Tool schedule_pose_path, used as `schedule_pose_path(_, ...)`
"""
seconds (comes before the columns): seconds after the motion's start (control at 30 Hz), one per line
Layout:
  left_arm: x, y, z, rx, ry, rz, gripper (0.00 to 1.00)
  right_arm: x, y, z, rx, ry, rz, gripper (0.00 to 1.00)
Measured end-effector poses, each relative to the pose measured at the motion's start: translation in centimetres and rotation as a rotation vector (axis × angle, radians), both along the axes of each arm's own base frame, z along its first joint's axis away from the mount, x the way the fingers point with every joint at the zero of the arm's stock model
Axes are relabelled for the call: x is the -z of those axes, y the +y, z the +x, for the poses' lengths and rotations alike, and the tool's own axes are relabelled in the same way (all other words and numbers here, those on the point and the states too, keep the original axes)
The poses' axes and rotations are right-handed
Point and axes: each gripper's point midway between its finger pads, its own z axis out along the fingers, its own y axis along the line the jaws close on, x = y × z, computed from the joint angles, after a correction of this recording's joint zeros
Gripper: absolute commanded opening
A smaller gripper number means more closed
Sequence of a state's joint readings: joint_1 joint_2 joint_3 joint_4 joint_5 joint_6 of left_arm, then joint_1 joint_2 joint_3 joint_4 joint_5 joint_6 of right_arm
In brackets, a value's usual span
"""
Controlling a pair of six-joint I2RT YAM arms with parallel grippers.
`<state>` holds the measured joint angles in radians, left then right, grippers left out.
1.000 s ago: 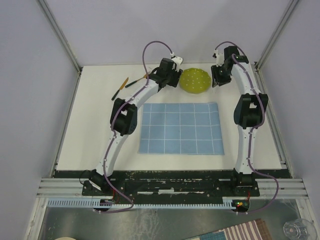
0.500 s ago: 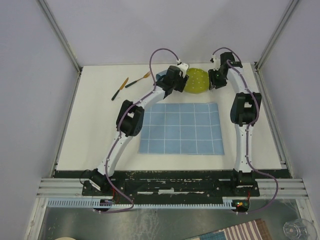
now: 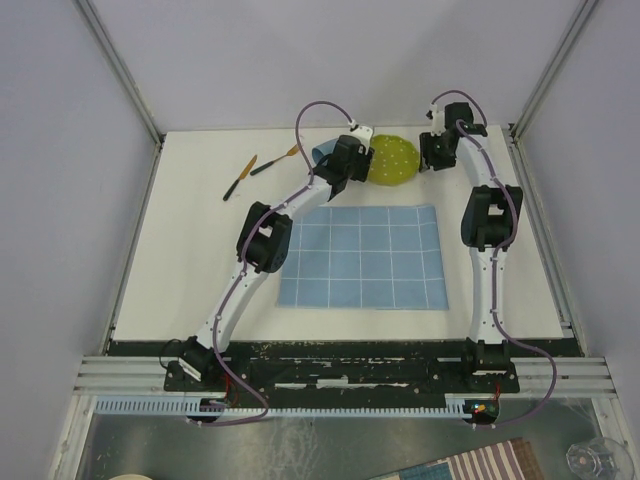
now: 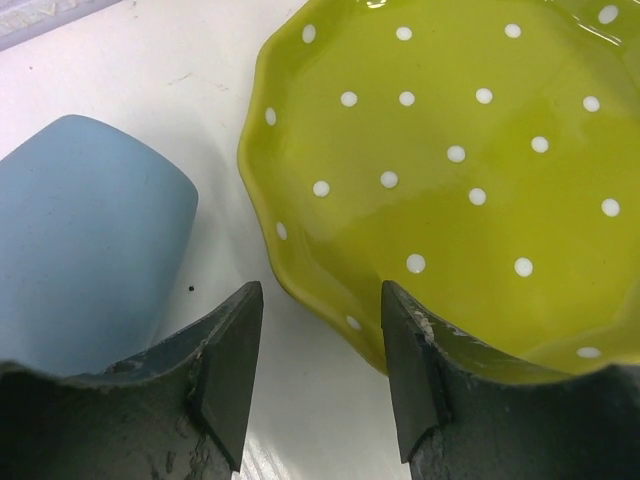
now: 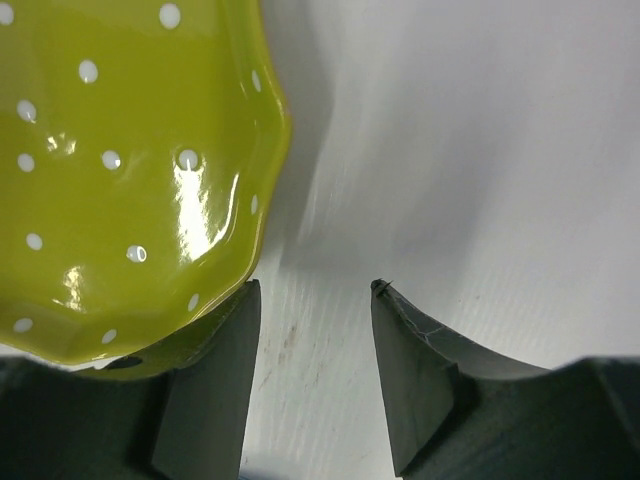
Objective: Set the dinner table for one person
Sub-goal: Pick up the plate at the center of the board.
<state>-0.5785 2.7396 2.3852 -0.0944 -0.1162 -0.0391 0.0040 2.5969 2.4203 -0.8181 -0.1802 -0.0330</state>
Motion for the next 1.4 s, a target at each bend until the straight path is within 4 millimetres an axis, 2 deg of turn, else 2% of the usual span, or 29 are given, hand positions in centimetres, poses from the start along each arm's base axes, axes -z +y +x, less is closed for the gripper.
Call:
schedule_pose_path(0.17,0.1,-0.3,-0.2,0.009,0.009,-0.005,0.55,-0.1,-0.4,0.8,0.027,-0.039,0.012,0.57)
schedule_pose_path(0.3,0.2,-0.3,-0.4,0.003,0.024,-0.022,0.52,0.0,-0.4,0.2,0.048,-0.034,0.055,0.56)
schedule_pose_path(0.57,0.2,-0.1,-1.2,0.007,0.058,-0.014,0.47,-3.5,0.7,1.8,0.040,-0.115,0.141,0.58)
schedule_pose_path(0.83,0.4,-0.3,-2.0,0.020,0.086,-0.015,0.47,-3.7,1.7,1.3,0.036,-0.095,0.201,0.58)
schedule_pose_path(1.07,0.3,-0.2,-3.2,0.028,0.120,0.008,0.46,-3.1,2.4,1.1,0.056,-0.069,0.254,0.58)
schedule_pose_path(1.27,0.4,0.1,-4.3,0.032,0.153,0.030,0.46,-1.1,2.3,0.3,0.061,-0.009,0.246,0.59)
schedule_pose_path(1.4,0.4,0.1,-4.4,0.033,0.158,0.034,0.45,-0.7,2.3,-0.2,0.054,0.019,0.236,0.57)
